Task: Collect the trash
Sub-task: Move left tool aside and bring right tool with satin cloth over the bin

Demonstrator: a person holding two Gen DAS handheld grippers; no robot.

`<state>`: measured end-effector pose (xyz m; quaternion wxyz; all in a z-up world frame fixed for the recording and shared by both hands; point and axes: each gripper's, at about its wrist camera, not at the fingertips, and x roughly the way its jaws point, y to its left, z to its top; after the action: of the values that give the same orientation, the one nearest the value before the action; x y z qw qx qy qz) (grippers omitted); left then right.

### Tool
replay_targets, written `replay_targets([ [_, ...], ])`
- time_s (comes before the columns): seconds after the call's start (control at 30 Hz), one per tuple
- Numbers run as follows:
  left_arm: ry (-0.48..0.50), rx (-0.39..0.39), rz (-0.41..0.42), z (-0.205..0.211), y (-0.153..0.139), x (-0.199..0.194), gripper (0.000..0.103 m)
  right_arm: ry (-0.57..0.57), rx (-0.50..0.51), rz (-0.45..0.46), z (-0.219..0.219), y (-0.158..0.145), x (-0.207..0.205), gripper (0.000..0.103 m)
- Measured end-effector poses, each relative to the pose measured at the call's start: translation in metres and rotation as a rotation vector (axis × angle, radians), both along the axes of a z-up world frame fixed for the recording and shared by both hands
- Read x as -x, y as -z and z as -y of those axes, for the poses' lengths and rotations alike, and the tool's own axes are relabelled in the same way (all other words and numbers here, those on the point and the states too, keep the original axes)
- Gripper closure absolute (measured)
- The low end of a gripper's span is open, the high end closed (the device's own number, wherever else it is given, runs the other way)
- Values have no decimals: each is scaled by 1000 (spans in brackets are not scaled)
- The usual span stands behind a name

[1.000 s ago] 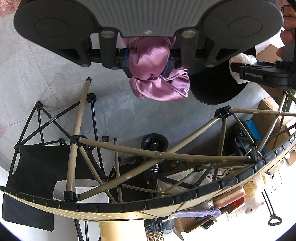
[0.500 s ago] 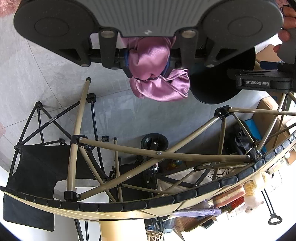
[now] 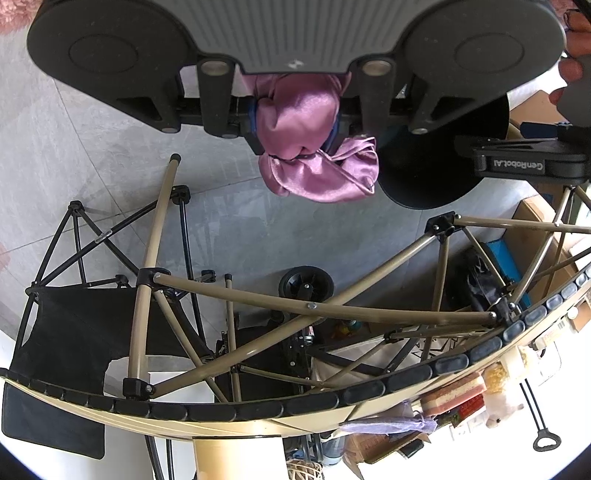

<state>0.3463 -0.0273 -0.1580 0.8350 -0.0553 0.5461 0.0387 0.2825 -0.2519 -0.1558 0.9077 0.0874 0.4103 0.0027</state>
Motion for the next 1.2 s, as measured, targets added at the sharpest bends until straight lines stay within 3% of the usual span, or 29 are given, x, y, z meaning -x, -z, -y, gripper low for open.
replay_targets([
  [0.5, -33, 5, 32, -32, -11, 11, 0, -44, 19, 14, -21, -3, -7, 70],
  [0.9, -113, 20, 62, -85, -20, 25, 0, -123, 9, 12, -72, -5, -23, 70],
  [1.2, -121, 10, 85, -111, -28, 40, 0, -179, 15, -42, -111, 4, -38, 70],
])
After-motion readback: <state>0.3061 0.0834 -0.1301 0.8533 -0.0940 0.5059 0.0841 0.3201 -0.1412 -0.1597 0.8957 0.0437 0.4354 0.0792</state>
